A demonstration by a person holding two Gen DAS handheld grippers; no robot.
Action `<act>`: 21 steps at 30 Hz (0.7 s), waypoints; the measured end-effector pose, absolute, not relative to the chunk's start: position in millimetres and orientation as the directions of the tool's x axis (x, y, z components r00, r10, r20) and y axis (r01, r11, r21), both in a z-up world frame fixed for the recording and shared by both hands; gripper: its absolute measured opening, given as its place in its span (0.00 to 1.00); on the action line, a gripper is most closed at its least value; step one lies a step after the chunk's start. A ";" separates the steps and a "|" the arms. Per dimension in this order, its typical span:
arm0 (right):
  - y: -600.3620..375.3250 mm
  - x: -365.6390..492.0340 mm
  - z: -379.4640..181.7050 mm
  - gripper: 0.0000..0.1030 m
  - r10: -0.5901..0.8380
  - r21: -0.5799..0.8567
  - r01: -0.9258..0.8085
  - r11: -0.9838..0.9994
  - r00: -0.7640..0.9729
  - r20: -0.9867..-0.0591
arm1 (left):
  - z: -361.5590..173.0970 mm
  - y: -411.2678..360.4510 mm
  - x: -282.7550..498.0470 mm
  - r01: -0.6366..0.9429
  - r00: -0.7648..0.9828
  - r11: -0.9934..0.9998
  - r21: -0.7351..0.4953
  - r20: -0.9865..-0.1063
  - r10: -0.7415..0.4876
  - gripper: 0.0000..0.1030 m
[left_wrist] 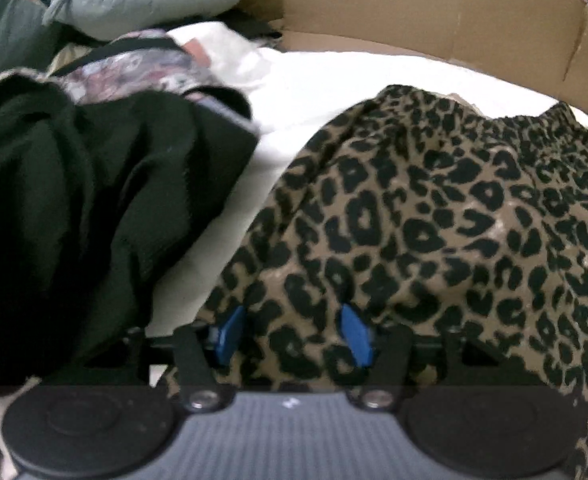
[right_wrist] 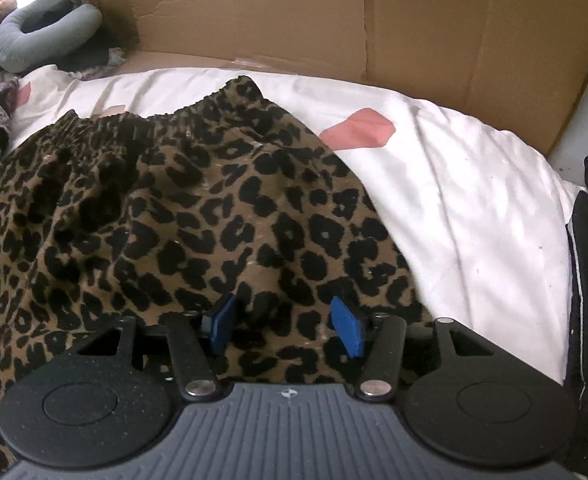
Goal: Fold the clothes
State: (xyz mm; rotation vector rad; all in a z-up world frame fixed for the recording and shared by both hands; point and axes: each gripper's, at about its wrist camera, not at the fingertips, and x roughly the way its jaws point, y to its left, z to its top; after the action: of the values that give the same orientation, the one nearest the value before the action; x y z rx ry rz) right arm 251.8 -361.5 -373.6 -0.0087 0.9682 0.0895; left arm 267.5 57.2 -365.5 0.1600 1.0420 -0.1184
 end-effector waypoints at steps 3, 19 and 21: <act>-362.3 254.5 -373.6 0.57 0.016 -0.032 -0.075 0.997 0.564 -0.825 | -365.3 70.2 260.3 0.150 0.498 0.983 0.107 -0.867 0.019 0.55; -386.3 254.6 -356.2 0.56 -0.068 -0.038 0.066 0.997 0.543 -0.837 | -340.2 151.1 204.5 -0.011 0.514 0.999 0.037 -0.857 0.038 0.44; -387.5 249.5 -351.1 0.56 -0.057 -0.020 0.073 0.997 0.549 -0.834 | -339.1 157.3 199.4 -0.033 0.522 0.999 0.028 -0.852 0.041 0.44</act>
State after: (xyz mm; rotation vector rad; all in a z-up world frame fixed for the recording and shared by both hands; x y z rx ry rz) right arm 249.5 -387.5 -351.1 0.0180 0.9866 -0.0769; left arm 199.4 157.3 -339.1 0.0090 1.0206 0.0445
